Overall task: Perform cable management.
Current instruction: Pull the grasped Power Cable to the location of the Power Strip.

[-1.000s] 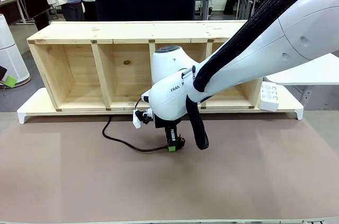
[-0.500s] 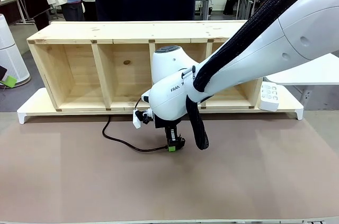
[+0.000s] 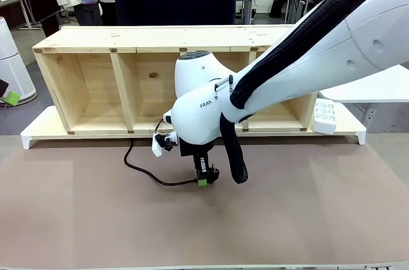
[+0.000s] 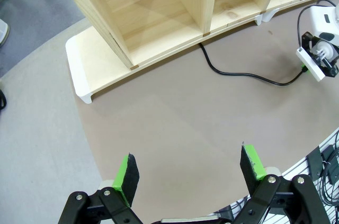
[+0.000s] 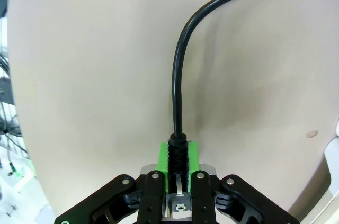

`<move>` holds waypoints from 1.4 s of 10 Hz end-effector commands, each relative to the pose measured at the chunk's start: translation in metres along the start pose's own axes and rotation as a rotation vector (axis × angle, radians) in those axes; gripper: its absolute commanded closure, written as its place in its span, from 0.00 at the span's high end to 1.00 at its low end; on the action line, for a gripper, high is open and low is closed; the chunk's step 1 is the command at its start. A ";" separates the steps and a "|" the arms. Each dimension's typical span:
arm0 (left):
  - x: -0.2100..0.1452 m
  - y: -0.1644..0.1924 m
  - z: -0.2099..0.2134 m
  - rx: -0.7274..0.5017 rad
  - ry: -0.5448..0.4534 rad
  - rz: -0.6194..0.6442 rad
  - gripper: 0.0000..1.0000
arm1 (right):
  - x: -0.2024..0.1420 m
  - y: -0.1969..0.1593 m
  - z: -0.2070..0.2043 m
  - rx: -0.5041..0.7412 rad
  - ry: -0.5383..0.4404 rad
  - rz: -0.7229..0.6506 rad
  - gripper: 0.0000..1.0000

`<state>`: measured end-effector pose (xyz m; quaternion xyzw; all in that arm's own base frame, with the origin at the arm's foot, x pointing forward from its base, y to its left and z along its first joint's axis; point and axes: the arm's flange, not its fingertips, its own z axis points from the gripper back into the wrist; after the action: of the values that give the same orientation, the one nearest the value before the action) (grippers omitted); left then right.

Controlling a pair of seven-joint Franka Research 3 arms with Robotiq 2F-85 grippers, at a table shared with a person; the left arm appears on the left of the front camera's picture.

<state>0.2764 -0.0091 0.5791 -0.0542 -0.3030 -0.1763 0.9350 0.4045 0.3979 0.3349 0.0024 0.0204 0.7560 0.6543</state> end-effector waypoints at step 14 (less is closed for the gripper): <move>-0.002 0.000 0.001 -0.003 0.007 0.011 1.00 | -0.112 0.130 0.061 -0.079 -0.401 -0.933 0.17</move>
<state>0.2764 -0.0090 0.5791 -0.0539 -0.3030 -0.1759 0.9351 0.3083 0.2886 0.4019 0.1067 -0.1268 0.4019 0.9006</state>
